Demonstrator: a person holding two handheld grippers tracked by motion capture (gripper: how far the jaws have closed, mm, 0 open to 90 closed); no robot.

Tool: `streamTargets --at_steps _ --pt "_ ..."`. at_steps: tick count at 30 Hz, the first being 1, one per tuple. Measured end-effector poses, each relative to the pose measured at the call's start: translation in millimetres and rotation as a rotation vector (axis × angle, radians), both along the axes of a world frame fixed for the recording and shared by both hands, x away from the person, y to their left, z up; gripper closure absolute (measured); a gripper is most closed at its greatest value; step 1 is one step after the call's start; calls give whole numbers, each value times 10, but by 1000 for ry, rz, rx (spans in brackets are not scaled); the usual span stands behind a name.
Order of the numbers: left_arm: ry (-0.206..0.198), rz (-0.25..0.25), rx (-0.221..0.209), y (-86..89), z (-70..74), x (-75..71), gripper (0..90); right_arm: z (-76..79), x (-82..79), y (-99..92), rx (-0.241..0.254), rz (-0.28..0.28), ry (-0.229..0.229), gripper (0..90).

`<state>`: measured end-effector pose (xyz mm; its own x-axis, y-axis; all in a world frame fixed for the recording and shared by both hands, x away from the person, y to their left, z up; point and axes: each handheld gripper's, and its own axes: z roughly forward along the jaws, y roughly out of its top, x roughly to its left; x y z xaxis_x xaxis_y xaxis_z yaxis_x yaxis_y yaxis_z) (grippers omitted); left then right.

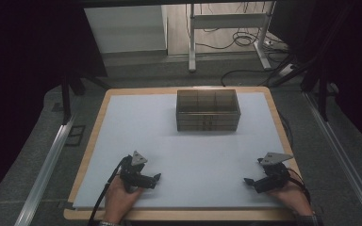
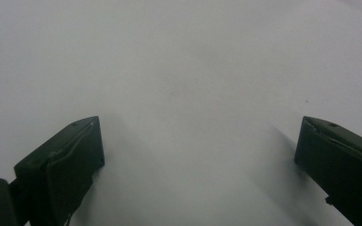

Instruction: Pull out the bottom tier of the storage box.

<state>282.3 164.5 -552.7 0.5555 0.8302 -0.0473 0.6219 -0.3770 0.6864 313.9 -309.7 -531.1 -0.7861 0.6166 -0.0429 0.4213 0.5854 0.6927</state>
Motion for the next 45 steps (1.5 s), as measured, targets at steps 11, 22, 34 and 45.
streamTargets --at_steps 11,22,34,45 --pt "0 0 0 0 0 1 0 35 -4 -16 14 -9 14 80" --pt "1 -1 1 1 0 1 0 137 21 83 -29 31 -24 155" --pt "0 -1 0 1 0 1 0 187 84 211 -76 71 -66 221" --pt "1 0 0 1 0 1 0 207 156 379 -112 86 -113 224"
